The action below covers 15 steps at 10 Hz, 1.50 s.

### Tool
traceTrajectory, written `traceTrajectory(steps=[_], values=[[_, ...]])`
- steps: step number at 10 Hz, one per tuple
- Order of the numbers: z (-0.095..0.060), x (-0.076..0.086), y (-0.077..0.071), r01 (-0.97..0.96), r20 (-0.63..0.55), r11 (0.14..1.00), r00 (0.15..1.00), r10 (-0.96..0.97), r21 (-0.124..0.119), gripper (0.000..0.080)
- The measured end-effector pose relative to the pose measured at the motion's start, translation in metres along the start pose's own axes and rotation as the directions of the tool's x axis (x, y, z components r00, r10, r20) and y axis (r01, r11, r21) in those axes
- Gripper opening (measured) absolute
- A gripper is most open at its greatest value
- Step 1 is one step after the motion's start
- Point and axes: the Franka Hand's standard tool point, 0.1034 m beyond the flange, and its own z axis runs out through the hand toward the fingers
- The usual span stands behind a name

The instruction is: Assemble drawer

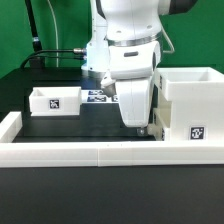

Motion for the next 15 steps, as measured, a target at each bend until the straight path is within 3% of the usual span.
traceTrajectory(steps=[2,6,9,11,12,15], values=[[-0.002,-0.011,-0.005,-0.018,0.006,1.000,1.000,0.018,0.002,0.0649],[-0.024,-0.050,-0.031,-0.051,0.025,0.999,0.998,0.051,0.002,0.0649],[-0.040,-0.089,-0.056,-0.060,0.036,0.998,0.998,0.060,0.005,0.0649],[-0.060,-0.119,-0.074,-0.094,0.042,0.995,0.995,0.095,-0.014,0.0649],[-0.061,-0.127,-0.078,-0.131,0.042,0.991,0.990,0.131,-0.017,0.0649],[-0.058,-0.124,-0.077,-0.184,0.040,0.983,0.982,0.184,-0.016,0.0649]])
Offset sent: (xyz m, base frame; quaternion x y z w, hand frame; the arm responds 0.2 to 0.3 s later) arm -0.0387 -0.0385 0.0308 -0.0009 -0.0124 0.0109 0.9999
